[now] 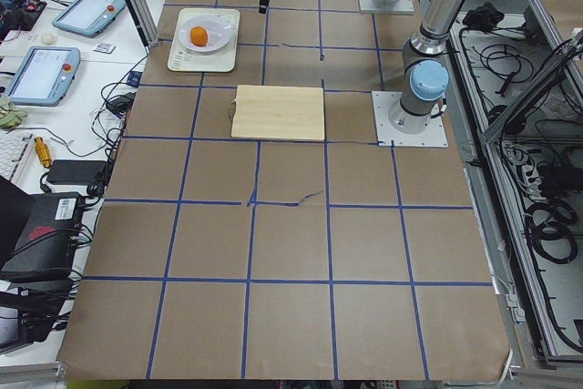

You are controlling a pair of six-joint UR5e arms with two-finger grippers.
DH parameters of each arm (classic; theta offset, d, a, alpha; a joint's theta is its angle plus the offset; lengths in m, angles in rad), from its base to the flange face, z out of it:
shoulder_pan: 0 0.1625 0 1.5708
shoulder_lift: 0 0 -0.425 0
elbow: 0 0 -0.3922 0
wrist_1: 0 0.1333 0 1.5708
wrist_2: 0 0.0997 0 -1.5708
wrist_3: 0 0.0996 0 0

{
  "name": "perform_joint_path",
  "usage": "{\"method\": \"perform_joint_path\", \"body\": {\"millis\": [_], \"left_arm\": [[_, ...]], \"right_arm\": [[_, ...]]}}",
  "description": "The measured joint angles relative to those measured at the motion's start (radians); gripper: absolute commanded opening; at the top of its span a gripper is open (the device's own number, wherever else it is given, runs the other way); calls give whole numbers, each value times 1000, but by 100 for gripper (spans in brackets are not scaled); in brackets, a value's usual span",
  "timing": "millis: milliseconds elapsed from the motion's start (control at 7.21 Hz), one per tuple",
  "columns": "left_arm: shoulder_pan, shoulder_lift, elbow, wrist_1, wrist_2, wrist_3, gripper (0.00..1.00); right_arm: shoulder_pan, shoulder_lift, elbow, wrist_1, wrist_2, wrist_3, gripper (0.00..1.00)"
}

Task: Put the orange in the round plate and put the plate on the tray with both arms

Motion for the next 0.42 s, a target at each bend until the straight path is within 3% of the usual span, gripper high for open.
{"method": "perform_joint_path", "body": {"millis": [416], "left_arm": [[0,-1,0,0,0,0,100]], "right_arm": [[-2,-1,21,0,-1,7,100]]}}
